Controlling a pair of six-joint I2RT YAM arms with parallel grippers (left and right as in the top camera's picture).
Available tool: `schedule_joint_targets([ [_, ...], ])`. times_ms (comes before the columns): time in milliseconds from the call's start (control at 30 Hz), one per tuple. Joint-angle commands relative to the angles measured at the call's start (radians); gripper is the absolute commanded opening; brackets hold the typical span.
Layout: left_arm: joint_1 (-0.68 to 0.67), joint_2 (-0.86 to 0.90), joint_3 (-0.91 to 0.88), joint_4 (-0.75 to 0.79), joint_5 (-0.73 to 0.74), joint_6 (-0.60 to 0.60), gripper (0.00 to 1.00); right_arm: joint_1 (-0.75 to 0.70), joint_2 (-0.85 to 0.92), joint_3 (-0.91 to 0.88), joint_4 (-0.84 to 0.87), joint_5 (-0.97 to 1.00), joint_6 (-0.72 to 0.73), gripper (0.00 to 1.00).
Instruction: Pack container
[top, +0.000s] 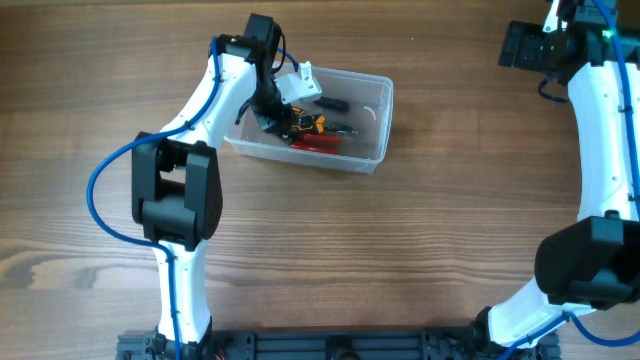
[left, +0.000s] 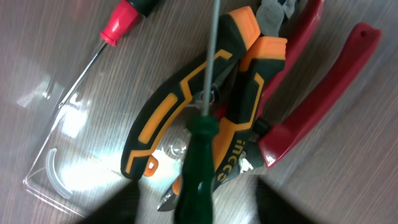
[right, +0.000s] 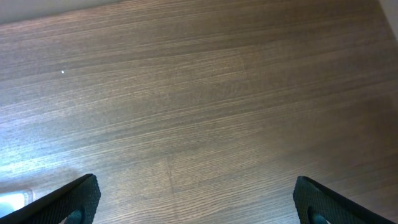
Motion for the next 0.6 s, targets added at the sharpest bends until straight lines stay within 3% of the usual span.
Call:
schedule_joint_targets([
  [0,-0.006,0.018,0.012,0.002,0.015,0.004,1.00,0.002,-0.025,0.014,0.002,0.014,0.019,1.00],
  [367,-0.008,-0.156,0.015,0.056,0.037,-0.048,1.00,0.002,-0.025,0.014,0.002,0.014,0.019,1.00],
  [567,0.019,-0.362,0.016,0.191,0.013,-0.216,1.00,0.002,-0.025,0.014,0.002,0.014,0.019,1.00],
])
